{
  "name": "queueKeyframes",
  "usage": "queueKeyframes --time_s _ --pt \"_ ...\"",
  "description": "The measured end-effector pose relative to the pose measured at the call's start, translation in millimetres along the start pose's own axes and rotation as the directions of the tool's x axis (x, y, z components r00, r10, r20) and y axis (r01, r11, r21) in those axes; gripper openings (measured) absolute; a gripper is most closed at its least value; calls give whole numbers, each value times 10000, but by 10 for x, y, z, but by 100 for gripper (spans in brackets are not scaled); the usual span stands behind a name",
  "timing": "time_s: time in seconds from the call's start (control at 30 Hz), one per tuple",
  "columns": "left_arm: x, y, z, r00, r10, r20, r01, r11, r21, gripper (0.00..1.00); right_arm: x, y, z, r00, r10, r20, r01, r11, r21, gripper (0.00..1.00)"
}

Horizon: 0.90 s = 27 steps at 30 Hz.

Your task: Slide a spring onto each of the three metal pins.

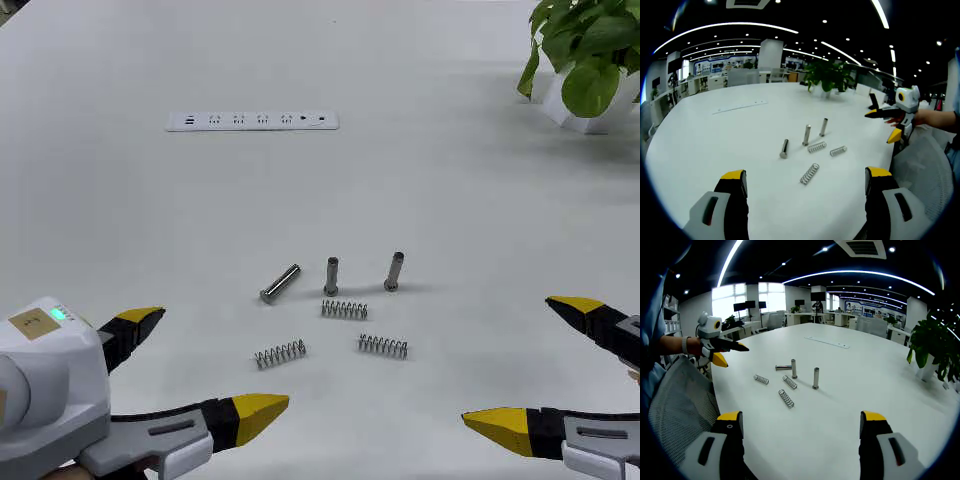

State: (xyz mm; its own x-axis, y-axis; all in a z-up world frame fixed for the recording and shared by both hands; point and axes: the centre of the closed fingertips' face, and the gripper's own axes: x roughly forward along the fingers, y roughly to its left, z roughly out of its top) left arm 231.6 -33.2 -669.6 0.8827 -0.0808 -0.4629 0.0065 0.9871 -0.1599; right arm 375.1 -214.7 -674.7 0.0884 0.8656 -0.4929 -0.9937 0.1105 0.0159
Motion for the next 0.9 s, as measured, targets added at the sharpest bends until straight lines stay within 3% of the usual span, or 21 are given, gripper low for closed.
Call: queueKeyframes --time_s 0.37,0.9 --pt "-13 110 -23 9999 41 -155 -39 9999 116 100 -4 -11 -97 9986 77 -519 -96 9993 -358 99" --pt "41 220 68 9999 -99 -67 99 10000 7 100 6 -30 -111 9982 118 -590 -137 9994 -331 99"
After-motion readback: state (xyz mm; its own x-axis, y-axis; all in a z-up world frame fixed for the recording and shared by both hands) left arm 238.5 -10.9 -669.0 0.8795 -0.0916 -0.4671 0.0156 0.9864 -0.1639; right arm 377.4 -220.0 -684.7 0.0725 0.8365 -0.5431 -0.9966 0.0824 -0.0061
